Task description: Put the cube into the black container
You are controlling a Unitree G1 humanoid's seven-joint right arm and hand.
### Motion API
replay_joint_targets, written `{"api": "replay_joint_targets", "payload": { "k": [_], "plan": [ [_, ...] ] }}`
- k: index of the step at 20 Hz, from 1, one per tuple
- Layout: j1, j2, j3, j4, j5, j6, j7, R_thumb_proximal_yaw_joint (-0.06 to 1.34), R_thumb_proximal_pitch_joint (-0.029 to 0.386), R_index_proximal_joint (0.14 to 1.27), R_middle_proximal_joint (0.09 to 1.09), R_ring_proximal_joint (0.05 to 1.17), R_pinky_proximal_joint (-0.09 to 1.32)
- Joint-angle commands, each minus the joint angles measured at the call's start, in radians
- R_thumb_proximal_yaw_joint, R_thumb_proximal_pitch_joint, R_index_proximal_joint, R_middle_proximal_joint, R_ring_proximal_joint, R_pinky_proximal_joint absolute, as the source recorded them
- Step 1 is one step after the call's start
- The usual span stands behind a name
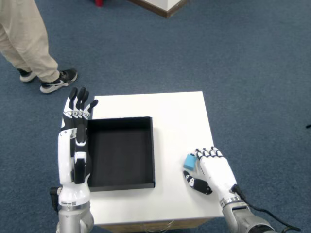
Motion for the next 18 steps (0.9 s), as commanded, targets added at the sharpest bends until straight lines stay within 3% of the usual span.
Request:
{"api": "replay_joint_targets", "payload": {
  "k": [1, 6, 18],
  "plan": [
    [-0.02, -0.024, -0.013, 0.005, 0.002, -0.008, 0.0, 0.76, 0.06, 0.71, 0.25, 0.23, 0.13],
    [-0.017, -0.024, -0.022, 0.005, 0.003, -0.016, 0.0, 0.79, 0.074, 0.82, 0.26, 0.24, 0.12],
    [-0.021, -0.022, -0.041, 0.0, 0.005, -0.032, -0.003, 0.88, 0.107, 0.91, 0.29, 0.25, 0.13]
  ]
}}
